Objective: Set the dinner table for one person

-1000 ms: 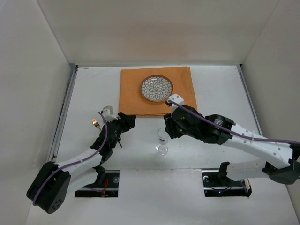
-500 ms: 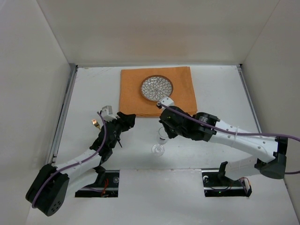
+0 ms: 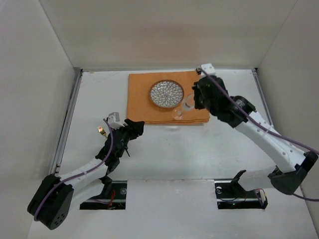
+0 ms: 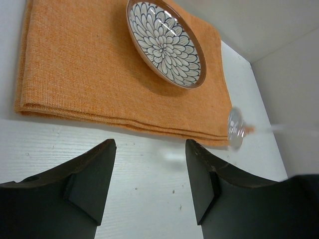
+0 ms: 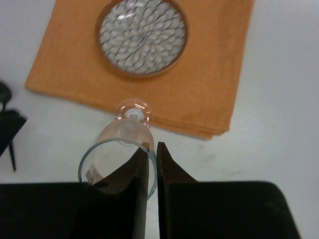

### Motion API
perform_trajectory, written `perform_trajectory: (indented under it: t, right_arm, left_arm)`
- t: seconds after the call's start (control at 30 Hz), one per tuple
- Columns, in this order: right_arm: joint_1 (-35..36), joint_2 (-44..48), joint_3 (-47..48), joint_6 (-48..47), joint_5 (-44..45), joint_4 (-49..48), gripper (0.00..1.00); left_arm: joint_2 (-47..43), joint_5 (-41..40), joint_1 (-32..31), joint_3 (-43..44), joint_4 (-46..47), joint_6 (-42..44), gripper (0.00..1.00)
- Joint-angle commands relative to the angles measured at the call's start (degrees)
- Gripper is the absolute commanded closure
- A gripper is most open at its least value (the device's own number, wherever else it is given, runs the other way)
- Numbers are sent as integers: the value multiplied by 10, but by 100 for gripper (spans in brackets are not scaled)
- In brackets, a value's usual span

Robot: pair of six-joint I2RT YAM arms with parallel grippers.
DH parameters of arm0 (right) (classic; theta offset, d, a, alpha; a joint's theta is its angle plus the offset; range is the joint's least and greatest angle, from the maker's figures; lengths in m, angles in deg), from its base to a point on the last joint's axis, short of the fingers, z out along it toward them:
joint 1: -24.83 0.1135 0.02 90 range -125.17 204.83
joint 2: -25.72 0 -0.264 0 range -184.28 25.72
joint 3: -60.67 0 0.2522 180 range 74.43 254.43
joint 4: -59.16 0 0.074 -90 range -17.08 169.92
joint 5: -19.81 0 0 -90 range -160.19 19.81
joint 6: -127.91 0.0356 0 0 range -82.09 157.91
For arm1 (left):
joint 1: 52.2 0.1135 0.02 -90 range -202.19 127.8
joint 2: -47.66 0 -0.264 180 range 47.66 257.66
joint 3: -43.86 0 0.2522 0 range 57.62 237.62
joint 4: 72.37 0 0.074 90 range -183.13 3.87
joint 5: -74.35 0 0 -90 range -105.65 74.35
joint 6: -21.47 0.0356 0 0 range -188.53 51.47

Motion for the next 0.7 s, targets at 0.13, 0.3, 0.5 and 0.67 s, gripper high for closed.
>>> perform_trajectory:
  t: [0.13,0.3,0.5,0.67]
  right_arm:
    - [-185,-175,191,-56,-30,-114,96]
    - [-230,-313,341,-68,-21,-101,97]
    - [-259,-452,517,-71,-20,-42,97]
    - [-267,-544,644,-77,-22,8,97]
  left_arm:
    - [-16,-5,3,3,27,-1,44]
    - [-6,-5,0,5,27,-1,44]
    - [0,-4,1,6,28,-1,44]
    - [5,-4,-2,7,30,-1,44]
